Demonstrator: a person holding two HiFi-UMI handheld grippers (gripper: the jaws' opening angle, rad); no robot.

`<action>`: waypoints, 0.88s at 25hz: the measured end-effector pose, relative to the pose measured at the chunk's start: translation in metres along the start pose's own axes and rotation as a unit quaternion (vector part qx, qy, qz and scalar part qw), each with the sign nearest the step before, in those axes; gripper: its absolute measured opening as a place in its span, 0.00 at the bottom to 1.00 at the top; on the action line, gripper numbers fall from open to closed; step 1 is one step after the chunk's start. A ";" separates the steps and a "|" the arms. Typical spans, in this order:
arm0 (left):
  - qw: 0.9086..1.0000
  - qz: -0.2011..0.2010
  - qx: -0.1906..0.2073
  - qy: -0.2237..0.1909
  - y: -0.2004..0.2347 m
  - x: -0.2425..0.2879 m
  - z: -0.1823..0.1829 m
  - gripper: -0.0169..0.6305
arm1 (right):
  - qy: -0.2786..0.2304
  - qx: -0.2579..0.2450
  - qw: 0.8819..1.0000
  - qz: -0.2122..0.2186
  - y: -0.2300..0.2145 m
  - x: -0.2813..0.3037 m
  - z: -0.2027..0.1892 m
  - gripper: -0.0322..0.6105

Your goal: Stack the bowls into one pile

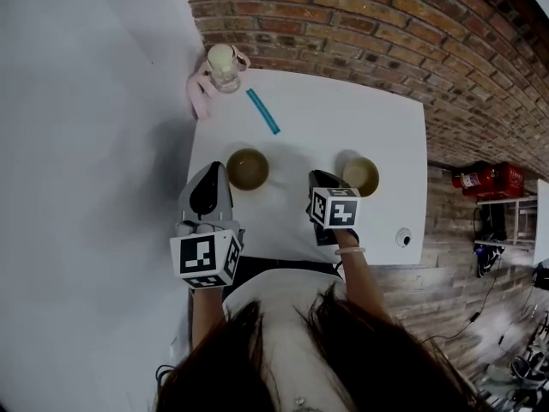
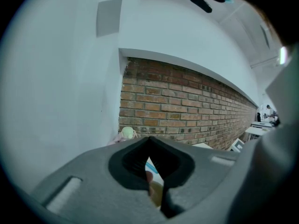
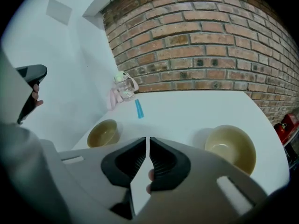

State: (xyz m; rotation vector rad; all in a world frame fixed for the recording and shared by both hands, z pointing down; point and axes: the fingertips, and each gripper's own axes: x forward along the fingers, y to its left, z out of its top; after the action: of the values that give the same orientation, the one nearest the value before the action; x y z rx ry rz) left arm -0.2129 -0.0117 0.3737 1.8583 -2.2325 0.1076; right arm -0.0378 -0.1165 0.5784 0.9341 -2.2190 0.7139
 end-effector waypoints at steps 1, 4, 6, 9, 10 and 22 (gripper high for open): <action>1.000 0.004 -0.001 0.001 0.003 -0.002 -0.001 0.03 | 0.002 -0.002 1.000 0.004 0.003 0.002 0.000 0.10; 1.000 0.018 -0.005 0.002 0.013 -0.006 -0.002 0.03 | 0.007 -0.010 1.000 0.014 0.012 0.009 0.002 0.10; 1.000 0.027 -0.007 0.003 0.019 -0.009 -0.003 0.03 | 0.011 -0.016 1.000 0.020 0.018 0.013 0.002 0.10; 0.999 0.039 -0.009 0.005 0.027 -0.012 -0.004 0.03 | 0.016 -0.023 0.999 0.029 0.028 0.018 0.003 0.10; 0.999 0.042 -0.010 0.006 0.029 -0.013 -0.004 0.03 | 0.018 -0.025 0.999 0.032 0.031 0.019 0.003 0.10; 0.997 0.070 -0.018 0.015 0.044 -0.021 -0.010 0.03 | 0.037 -0.034 0.996 0.075 0.061 0.037 0.002 0.12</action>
State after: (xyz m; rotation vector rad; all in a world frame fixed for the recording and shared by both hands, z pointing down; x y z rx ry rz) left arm -0.2508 0.0192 0.3822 1.6710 -2.3256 0.1191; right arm -0.1053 -0.0968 0.5889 0.7014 -2.2510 0.7227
